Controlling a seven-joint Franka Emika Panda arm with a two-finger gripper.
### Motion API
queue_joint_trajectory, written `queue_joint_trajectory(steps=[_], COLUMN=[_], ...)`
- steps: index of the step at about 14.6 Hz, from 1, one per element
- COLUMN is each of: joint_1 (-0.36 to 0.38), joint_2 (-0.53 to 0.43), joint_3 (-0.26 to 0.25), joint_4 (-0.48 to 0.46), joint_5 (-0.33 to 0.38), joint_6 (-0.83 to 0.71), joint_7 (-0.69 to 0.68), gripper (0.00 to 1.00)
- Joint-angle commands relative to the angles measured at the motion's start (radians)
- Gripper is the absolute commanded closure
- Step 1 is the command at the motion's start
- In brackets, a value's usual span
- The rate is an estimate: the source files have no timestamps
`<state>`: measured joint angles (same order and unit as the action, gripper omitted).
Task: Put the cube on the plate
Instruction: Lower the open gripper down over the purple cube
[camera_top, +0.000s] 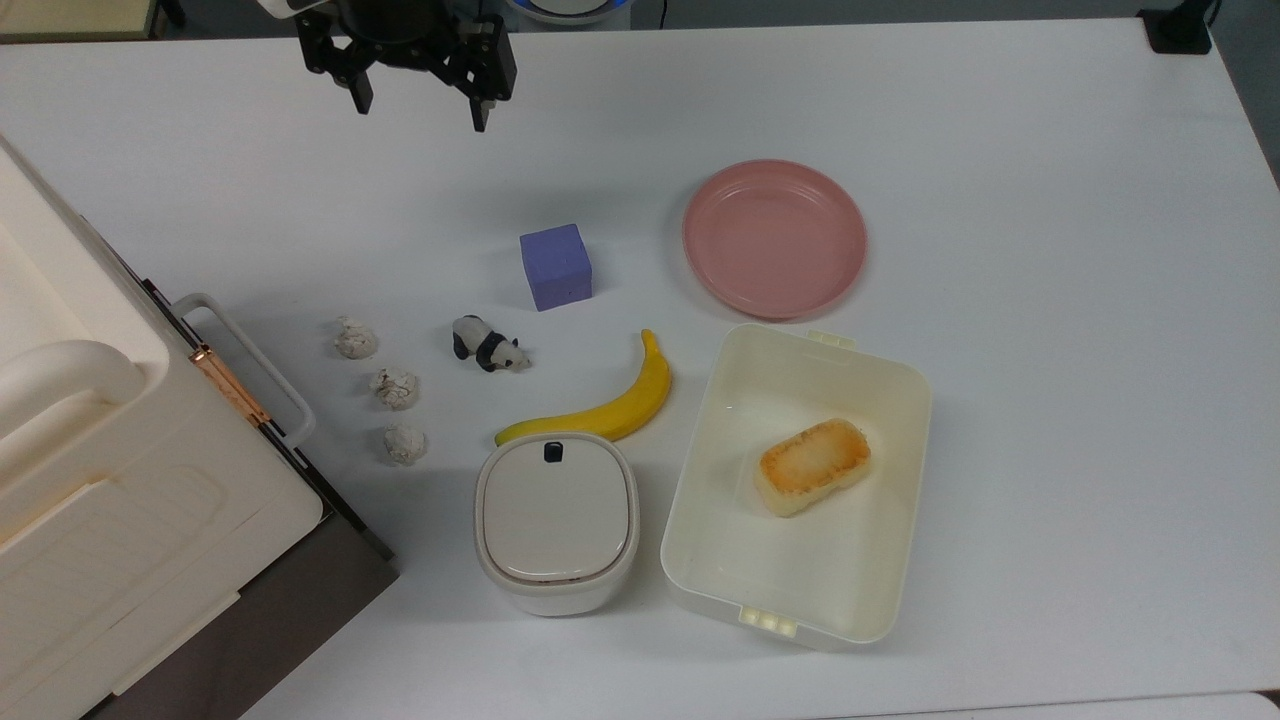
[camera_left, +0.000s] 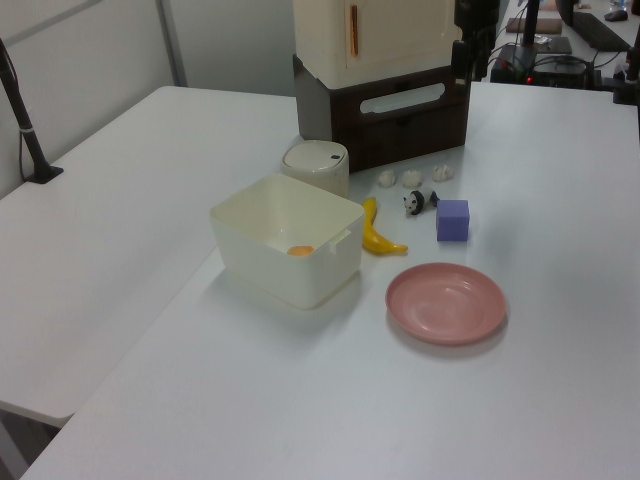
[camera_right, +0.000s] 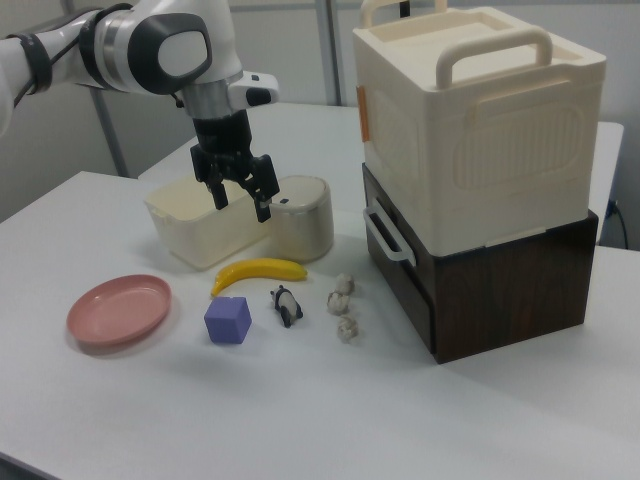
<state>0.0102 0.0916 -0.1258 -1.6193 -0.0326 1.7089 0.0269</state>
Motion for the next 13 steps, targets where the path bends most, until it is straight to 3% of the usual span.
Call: queue_joint_trajectory(steps=[1,8,13], joint_1=[0.066,0.119,0.165], joint_2=[-0.004,0.003,0.118], joint_3=[0.002,0.002,0.002], joint_4=[-0.080,-0.226,-0.294], joint_5=[0.000,0.007,0.000], joint_6=[0.036,0.185,0.331], joint_7=[-0.054,-0.097,-0.154], gripper=[0.00,0.00,0.00])
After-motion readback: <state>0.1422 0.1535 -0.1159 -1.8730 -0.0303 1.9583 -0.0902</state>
